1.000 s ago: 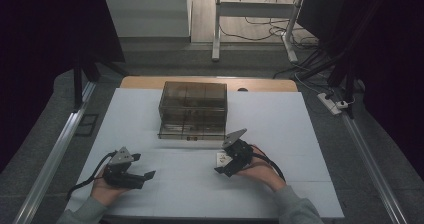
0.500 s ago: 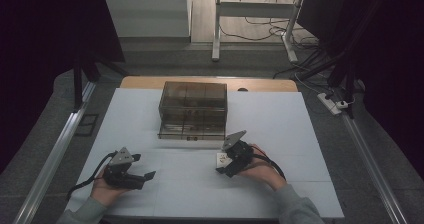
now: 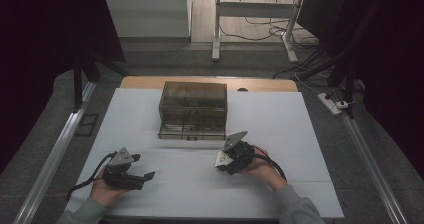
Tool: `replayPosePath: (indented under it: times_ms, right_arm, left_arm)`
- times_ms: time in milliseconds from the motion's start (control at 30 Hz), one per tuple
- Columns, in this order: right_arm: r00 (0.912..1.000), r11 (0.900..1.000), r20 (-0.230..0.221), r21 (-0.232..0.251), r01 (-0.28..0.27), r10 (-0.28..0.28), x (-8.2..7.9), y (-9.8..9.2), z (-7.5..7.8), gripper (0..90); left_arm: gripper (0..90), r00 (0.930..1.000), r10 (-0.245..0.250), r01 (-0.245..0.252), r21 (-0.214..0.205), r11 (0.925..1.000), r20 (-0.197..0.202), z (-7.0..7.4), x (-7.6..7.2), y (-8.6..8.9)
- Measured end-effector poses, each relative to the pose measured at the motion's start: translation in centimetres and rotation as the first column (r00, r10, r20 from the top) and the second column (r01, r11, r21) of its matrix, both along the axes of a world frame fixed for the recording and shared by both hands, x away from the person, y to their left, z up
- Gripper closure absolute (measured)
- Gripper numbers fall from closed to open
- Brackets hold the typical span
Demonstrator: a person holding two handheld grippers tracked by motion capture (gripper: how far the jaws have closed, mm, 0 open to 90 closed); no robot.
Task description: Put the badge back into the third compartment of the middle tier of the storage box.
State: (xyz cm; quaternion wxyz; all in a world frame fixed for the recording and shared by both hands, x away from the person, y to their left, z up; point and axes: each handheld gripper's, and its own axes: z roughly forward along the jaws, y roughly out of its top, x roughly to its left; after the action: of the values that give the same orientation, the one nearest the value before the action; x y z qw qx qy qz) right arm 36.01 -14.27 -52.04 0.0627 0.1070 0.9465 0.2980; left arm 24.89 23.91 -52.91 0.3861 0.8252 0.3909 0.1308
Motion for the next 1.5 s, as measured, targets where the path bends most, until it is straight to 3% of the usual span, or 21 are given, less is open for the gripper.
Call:
replayPosePath:
  times_ms: [167, 1100, 1500]
  right_arm:
    - [1.0, 1.0, 0.005, -0.002, 0.008, -0.008, -0.1, 0.0, 0.1, 32.6]
    - [0.9984, 0.9931, 0.048, 0.115, 0.025, -0.03, -0.5, -0.8, 2.0, 32.8]
    - [0.9957, 0.9784, 0.073, 0.203, 0.04, -0.056, -0.6, -1.4, 3.2, 32.8]
  left_arm:
    - [13.4, 1.0, -0.001, 0.001, 0.0, 1.0, 0.0, 0.0, 0.0, 0.0]
    - [13.4, 1.0, -0.004, 0.004, 0.003, 1.0, -0.003, -0.1, 0.0, 0.1]
    - [13.4, 1.0, -0.006, 0.006, 0.003, 1.0, -0.003, -0.1, 0.0, 0.1]
